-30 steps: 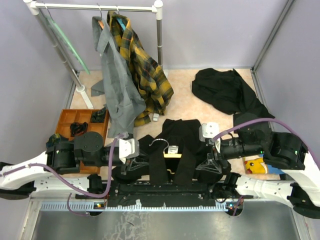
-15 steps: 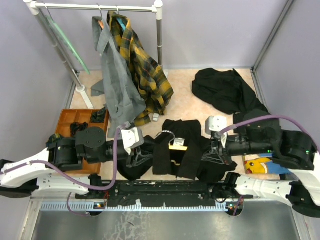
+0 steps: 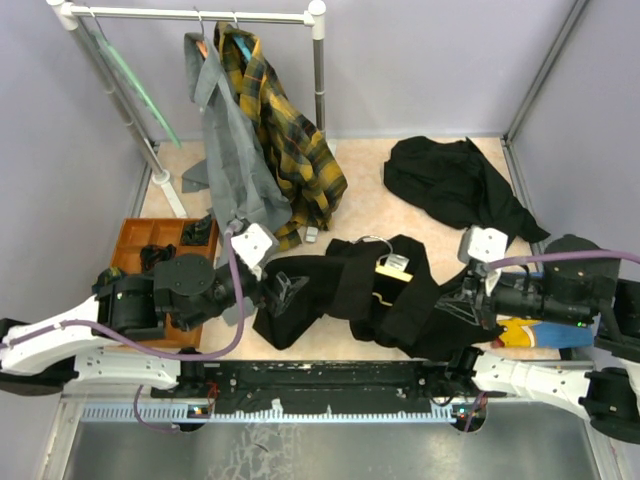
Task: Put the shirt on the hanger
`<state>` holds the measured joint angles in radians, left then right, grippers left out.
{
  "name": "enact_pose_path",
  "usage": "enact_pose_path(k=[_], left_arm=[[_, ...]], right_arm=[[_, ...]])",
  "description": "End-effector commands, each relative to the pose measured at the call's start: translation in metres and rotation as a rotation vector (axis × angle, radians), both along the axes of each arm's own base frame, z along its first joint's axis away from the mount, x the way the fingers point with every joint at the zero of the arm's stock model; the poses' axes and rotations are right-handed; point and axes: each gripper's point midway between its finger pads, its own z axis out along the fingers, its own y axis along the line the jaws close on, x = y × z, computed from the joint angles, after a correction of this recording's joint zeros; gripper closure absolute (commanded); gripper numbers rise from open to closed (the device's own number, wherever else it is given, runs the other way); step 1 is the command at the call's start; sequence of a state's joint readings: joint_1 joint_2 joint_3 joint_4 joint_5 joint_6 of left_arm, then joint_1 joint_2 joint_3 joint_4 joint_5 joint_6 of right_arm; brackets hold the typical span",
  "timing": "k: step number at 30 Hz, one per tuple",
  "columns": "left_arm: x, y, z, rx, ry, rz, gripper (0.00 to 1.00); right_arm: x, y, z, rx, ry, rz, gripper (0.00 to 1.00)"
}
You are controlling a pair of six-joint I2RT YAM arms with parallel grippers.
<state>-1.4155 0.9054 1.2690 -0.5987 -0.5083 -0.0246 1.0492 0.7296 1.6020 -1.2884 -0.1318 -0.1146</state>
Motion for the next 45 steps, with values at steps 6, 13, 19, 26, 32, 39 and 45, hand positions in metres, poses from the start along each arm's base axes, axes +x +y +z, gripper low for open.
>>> enact_pose_path(k=[6, 13, 19, 26, 32, 39, 45], left_arm=[[0.013, 0.046, -0.002, -0.139, 0.039, 0.172, 0.10], [0.008, 0.050, -0.010, -0.153, 0.066, 0.155, 0.15], [0.006, 0.044, -0.019, -0.133, 0.080, 0.144, 0.22], [0.003, 0.040, -0.013, -0.149, 0.078, 0.116, 0.56], [0.006, 0.045, -0.011, -0.144, 0.074, 0.139, 0.78], [0.020, 0.065, -0.015, -0.147, 0.086, 0.286, 1.00], [0.028, 0.086, -0.012, -0.164, 0.095, 0.392, 1.00]], right_arm=[[-0.004, -0.013, 0.049, 0.184, -0.102, -0.025, 1.00], [-0.011, -0.018, 0.062, 0.246, -0.122, -0.003, 1.00], [-0.014, -0.020, 0.070, 0.282, -0.134, 0.003, 1.00], [-0.018, -0.023, 0.075, 0.302, -0.141, 0.013, 1.00], [-0.020, -0.025, 0.081, 0.309, -0.156, 0.020, 1.00], [-0.018, -0.027, 0.080, 0.307, -0.160, 0.009, 1.00], [-0.018, -0.027, 0.078, 0.307, -0.162, 0.006, 1.00]])
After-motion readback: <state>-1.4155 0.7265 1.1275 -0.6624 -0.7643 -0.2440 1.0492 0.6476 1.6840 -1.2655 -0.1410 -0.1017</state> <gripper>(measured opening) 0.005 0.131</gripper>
